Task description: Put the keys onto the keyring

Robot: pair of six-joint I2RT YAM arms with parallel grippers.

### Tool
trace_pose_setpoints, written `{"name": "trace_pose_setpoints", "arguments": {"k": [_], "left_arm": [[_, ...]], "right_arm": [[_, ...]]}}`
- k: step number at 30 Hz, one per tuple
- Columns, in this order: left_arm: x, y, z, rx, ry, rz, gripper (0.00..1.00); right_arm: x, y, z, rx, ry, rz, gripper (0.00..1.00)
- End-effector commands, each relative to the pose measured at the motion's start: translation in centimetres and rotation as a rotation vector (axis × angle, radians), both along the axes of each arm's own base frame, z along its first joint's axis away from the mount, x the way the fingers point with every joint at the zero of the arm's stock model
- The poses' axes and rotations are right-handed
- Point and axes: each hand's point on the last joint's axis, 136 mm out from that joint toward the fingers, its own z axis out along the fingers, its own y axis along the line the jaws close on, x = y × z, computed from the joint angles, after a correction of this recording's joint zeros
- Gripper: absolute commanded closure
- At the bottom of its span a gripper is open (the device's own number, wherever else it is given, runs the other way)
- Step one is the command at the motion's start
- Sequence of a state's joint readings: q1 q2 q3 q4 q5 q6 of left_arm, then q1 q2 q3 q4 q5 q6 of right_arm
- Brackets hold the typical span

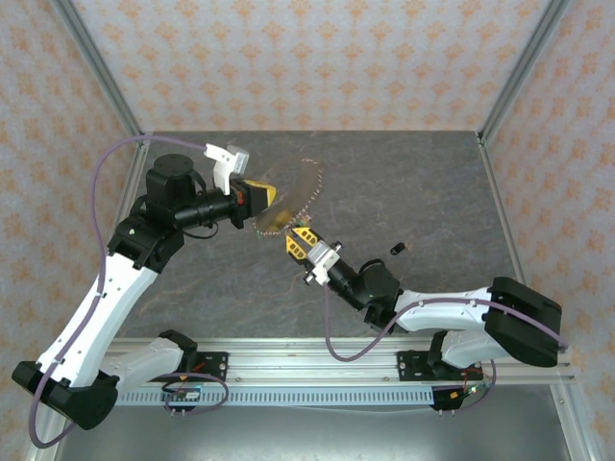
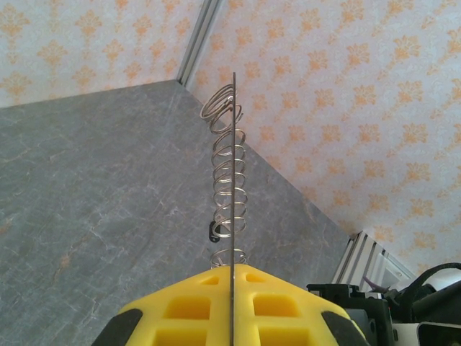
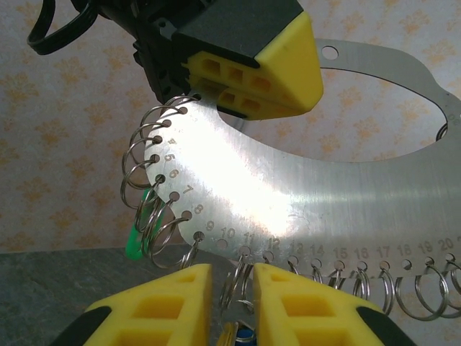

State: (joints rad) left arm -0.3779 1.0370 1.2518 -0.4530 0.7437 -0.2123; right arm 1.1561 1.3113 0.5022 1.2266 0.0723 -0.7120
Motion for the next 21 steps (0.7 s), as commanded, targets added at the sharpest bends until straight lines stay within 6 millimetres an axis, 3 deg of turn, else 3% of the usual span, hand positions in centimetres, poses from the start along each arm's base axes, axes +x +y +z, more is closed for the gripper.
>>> {"name": "trace_pose_setpoints", "arguments": {"k": [1,6,21], "left_arm": [[-0.7,0.2,1.7,-0.033,-0.05,-0.005,1.0],[-0.9,0.3,1.6,-0.033,-0.051,-0.004,1.0],[-0.8,0.2,1.6,-0.037,-0.05,-0.009,1.0]], "right_arm": [[0.2,0.3,1.2,0.031,-0.01,-0.015,0.78],[0.2,1.3,1.0,0.018,-0.009,0.012,0.81],[1.4,2.0,0.3,0.01,0.011,-0.038,0.77]]}}
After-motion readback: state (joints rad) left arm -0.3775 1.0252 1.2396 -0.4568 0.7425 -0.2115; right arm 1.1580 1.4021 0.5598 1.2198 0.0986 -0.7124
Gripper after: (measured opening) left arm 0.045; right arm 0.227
